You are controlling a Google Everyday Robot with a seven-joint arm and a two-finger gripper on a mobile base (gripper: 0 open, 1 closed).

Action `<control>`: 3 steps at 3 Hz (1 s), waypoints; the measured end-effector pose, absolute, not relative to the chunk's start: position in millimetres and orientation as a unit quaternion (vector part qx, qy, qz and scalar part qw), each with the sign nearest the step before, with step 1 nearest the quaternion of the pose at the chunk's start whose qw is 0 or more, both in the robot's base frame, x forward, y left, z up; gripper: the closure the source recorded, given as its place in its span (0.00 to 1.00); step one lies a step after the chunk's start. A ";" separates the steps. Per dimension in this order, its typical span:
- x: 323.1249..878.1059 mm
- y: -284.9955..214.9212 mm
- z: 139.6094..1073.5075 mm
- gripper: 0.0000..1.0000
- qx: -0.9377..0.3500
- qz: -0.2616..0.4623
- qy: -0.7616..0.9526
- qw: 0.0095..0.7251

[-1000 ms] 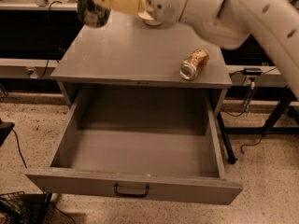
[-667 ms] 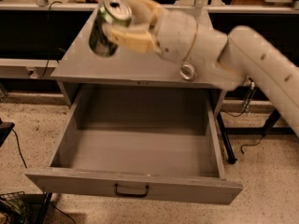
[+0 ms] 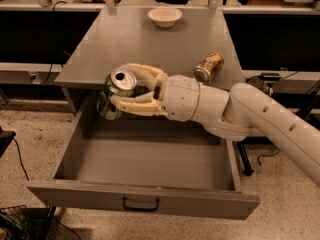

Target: Place green can into top drawer

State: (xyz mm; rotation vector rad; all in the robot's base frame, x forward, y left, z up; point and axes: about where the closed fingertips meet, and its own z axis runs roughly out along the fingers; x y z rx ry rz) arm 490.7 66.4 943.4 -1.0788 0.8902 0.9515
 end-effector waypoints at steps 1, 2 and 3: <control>495.0 71.5 932.3 1.00 -0.511 0.414 0.408 0.633; 504.0 67.9 896.9 1.00 -0.549 0.398 0.439 0.590; 511.6 53.3 842.5 1.00 -0.569 0.377 0.489 0.543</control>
Offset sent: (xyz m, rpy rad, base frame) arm 0.0288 -0.0161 -0.1003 -0.4068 0.0808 0.0457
